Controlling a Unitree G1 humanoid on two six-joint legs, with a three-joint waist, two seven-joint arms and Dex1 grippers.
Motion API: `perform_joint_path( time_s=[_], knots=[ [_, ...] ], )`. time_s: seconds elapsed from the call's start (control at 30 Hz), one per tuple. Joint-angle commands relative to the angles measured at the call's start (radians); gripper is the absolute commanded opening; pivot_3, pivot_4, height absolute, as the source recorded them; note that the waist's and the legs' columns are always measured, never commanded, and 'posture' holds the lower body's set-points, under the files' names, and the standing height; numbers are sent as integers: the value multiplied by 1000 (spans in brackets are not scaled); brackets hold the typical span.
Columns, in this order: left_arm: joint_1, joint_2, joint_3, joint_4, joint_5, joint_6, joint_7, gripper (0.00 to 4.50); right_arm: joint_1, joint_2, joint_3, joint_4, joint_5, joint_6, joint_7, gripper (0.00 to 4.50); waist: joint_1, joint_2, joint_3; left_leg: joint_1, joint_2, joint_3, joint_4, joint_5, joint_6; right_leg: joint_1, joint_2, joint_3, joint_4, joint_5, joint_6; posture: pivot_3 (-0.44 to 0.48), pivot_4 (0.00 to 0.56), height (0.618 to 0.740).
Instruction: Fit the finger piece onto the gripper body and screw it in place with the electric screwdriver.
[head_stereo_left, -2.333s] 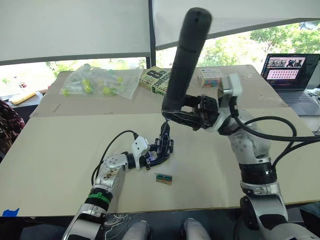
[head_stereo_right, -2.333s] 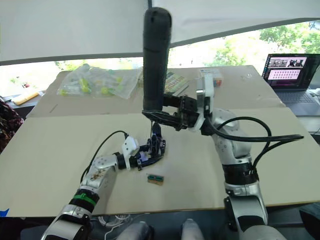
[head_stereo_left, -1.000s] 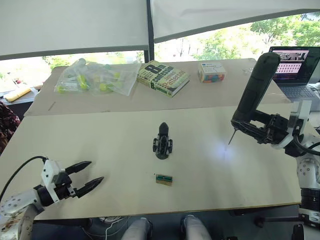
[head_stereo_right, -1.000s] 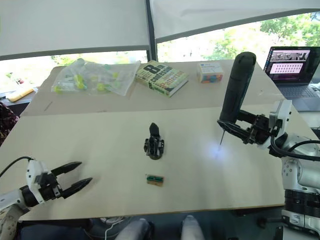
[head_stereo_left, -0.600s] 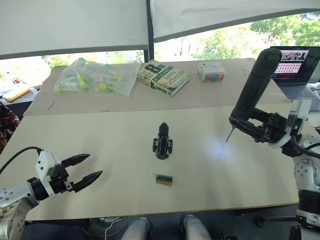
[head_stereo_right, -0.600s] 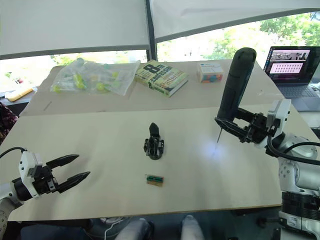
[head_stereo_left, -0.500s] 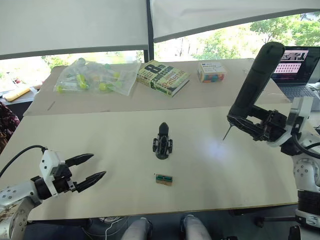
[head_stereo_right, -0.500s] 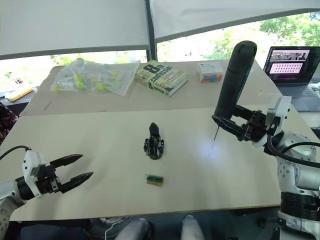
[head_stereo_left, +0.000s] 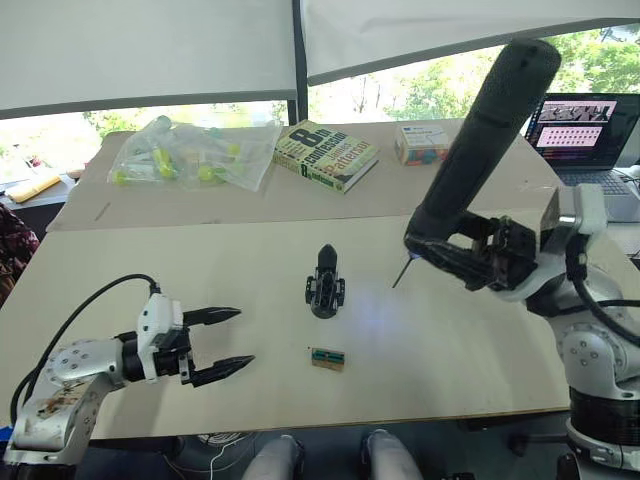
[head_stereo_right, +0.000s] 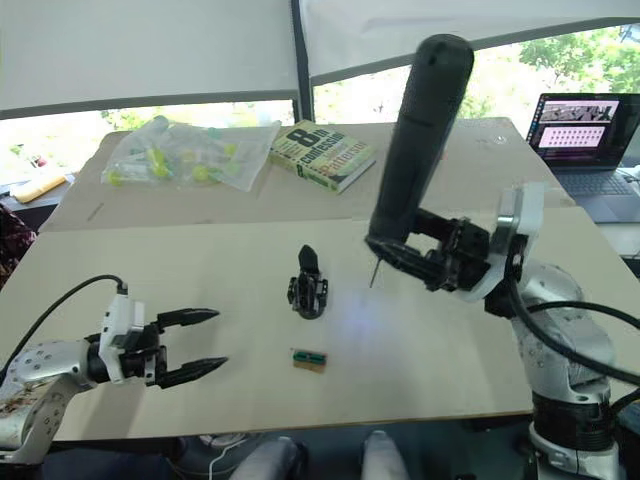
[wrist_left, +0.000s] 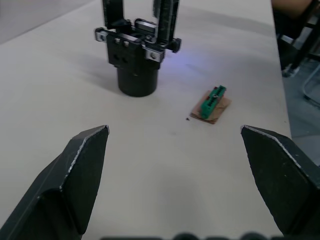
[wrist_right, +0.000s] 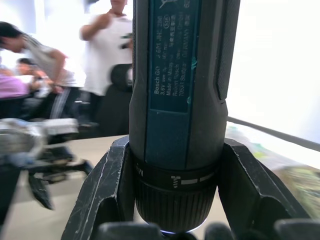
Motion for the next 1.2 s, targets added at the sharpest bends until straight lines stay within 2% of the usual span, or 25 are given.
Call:
perform_joint_path(
  time_s=[0.03,0.37,0.63,1.2],
  knots=[
    [-17,-3,-46,7,27,-49,-42,4454,-31,17,-4,-57,50,10,-51,1924,0,0,0,0,0,0,0,0,0,0,0,0,0,0,0,0,150,740],
    [-53,-75,-184,88,109,-136,-54,4454,-89,97,95,-138,123,99,-185,1924,-2,0,0,0,0,0,0,0,0,-1,1,0,1,0,0,0,150,740],
    [-134,-158,-266,231,203,-209,-26,4454,-51,97,159,-129,77,55,-88,1924,3,0,0,0,-1,0,1,0,0,0,1,0,2,0,0,0,150,740],
    [-198,-241,-338,322,242,-267,-21,4454,8,137,252,-28,-107,-91,98,1924,6,-1,-1,6,-1,1,1,1,-1,5,1,0,3,0,0,0,150,740]
  ],
)
